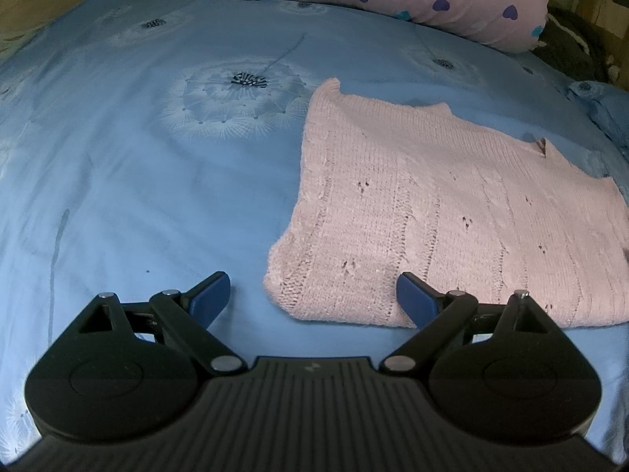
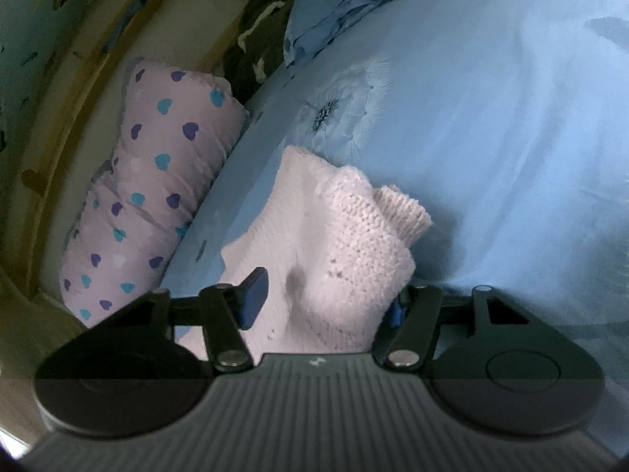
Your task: Fold small clothes
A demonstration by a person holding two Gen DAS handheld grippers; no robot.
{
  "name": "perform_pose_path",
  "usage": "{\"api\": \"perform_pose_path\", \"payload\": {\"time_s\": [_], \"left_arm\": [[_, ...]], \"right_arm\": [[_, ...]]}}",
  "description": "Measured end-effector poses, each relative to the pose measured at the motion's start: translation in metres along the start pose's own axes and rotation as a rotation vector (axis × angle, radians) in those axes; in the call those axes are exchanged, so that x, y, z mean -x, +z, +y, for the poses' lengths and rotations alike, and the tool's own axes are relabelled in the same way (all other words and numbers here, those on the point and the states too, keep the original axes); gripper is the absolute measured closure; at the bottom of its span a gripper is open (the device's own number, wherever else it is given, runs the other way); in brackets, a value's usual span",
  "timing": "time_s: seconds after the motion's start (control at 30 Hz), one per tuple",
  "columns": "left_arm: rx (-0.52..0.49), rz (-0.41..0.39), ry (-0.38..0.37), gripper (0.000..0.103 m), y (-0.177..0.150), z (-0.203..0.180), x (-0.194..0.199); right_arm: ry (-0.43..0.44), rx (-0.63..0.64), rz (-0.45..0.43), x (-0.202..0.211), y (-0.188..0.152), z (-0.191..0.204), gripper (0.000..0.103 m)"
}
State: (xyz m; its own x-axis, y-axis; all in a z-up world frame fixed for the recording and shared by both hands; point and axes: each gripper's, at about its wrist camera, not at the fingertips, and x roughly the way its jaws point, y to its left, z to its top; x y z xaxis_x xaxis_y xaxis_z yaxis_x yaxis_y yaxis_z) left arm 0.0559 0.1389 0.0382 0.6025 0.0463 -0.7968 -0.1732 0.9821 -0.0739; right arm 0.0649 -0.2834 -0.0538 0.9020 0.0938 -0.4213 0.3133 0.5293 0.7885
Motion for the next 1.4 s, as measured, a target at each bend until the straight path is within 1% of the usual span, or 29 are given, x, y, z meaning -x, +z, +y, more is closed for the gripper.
{"api": "perform_pose_path", "payload": {"time_s": [0.1,0.27,0.47,0.57,0.6,0.63,0.73,0.93,1.1,1.4], "left_arm": [[-0.001,0.0,0.0,0.009,0.0,0.0,0.0],[0.001,0.0,0.0,0.009,0.0,0.0,0.0],[0.002,0.001,0.0,0.009,0.0,0.001,0.001],[0.002,0.0,0.0,0.009,0.0,0.001,0.0],[0.002,0.0,0.0,0.009,0.0,0.001,0.0],[0.002,0.0,0.0,0.009,0.0,0.001,0.0],[0.004,0.001,0.001,0.009,0.001,0.001,0.0],[-0.003,-0.001,0.005,0.009,0.0,0.001,0.0],[-0.001,-0.001,0.009,0.009,0.001,0.0,0.0],[-0.01,-0.012,0.017,0.009,0.005,0.002,0.002]], "right_arm": [[0.0,0.011,-0.005,-0.003,0.0,0.001,0.042],[0.0,0.066,-0.001,-0.004,-0.003,0.003,0.043],[0.007,0.043,0.024,-0.005,0.003,0.001,0.045],[-0.01,0.05,0.027,-0.006,0.005,0.002,0.054],[-0.019,0.053,0.024,-0.006,0.005,0.001,0.062],[-0.026,0.051,0.023,-0.006,0.005,0.001,0.066],[-0.017,0.05,0.028,-0.007,0.007,-0.002,0.07],[-0.02,0.114,0.037,-0.006,0.008,0.006,0.073],[0.003,0.171,0.04,-0.002,0.011,0.017,0.075],[0.083,0.334,0.041,0.01,0.014,0.066,0.076]]}}
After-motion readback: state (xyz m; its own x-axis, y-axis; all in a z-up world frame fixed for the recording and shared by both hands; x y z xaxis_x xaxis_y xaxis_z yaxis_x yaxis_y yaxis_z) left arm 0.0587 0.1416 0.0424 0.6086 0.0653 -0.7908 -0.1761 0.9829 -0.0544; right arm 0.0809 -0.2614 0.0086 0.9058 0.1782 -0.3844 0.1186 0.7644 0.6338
